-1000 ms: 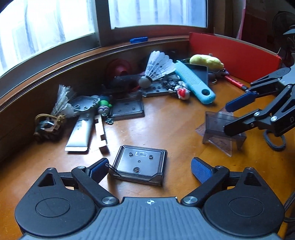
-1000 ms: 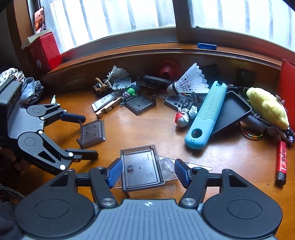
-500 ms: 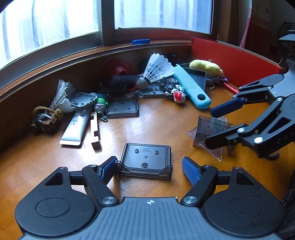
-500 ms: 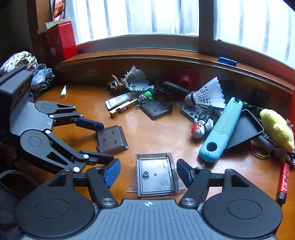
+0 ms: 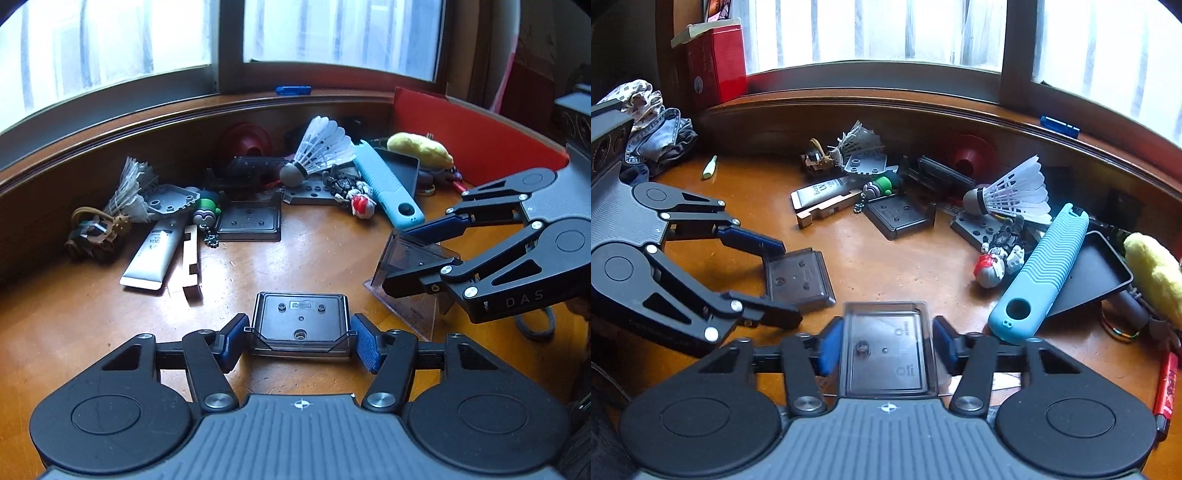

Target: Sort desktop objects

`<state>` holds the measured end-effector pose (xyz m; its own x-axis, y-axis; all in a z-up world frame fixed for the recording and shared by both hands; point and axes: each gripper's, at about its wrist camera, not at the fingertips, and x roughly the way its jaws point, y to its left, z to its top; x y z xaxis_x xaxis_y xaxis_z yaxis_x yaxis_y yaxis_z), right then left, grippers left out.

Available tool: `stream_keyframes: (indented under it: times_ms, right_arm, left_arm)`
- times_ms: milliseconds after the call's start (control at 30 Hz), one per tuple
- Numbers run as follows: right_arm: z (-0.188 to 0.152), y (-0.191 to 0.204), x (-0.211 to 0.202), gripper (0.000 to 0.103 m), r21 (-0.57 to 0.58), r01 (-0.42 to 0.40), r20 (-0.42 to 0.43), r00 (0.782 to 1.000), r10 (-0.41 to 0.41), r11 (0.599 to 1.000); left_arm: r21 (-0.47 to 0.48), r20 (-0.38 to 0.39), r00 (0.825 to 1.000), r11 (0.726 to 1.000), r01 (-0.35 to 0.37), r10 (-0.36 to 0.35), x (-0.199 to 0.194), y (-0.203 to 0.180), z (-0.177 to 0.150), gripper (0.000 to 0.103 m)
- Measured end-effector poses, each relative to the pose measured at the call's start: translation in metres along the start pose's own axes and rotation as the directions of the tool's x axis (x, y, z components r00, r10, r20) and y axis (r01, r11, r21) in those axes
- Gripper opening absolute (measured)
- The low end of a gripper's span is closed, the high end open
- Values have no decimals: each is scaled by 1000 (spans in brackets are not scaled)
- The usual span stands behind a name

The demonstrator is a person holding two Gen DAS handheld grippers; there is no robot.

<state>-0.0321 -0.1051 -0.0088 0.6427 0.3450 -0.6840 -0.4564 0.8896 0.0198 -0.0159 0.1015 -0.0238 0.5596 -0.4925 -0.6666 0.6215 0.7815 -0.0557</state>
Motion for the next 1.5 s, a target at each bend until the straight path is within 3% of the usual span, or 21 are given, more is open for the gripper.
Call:
stream_keyframes:
  times_ms: [300, 867, 1500]
  right_arm:
    - [4, -1, -24, 52, 30, 20, 62, 998, -22, 999]
    - [1, -9, -73, 52, 112, 40, 102, 993, -52, 993]
    - [-11, -104, -144, 52, 119, 89, 167, 980, -108, 989]
  left_arm:
    - [-88, 91, 996, 996, -18, 26, -30, -1, 9, 60]
    - [-76, 133, 991, 997, -26, 36, -49, -44, 31, 60]
    - [-87, 186, 982, 996, -13, 29, -16, -143, 99, 60]
